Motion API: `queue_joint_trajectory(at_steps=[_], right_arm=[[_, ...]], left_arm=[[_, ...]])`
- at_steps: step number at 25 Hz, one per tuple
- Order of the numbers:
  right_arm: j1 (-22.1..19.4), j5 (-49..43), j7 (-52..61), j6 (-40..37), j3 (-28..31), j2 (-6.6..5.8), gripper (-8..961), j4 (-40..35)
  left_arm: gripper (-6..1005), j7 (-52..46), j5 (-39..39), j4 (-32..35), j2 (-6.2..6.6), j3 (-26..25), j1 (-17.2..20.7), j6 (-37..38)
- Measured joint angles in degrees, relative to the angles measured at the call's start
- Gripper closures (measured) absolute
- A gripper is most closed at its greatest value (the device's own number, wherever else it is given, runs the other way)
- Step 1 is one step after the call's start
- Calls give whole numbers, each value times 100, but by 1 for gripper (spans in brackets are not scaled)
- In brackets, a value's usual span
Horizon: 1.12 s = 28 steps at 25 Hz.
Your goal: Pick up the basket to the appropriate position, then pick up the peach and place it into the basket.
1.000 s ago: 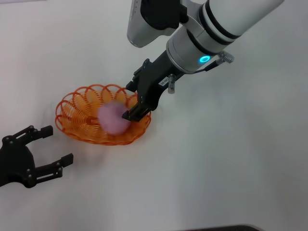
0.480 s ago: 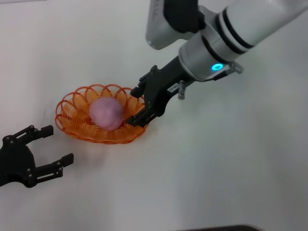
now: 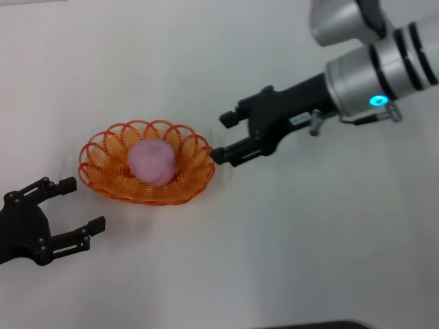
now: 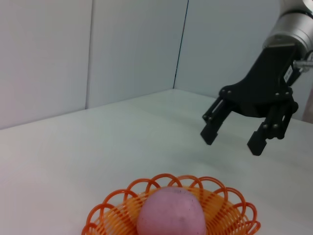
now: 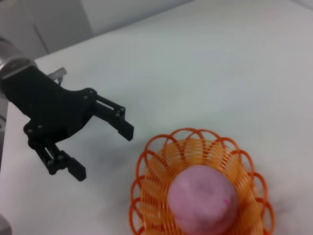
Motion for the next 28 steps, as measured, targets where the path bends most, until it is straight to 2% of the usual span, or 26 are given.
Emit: queue_joint_trajectory(at_steps=[9,13,22,28], right_arm=[[-913,628,-1027,-366,822,-4,169,66],[-1095,820,-1396,-426,938,0,169,156],[-1187,1277,-2922,-497,1206,1,170,1299],[-1199,1428,-4417,-579,1684,1,171,2308]], left_arm=[[123,-4,-19,3,0,0,-4,3],[123,-5,-21,-6,0,-1,-6,2],[123,-5,9,-35,0,0,-17,-27],[123,13,19,-152,0,0,-17,-62]])
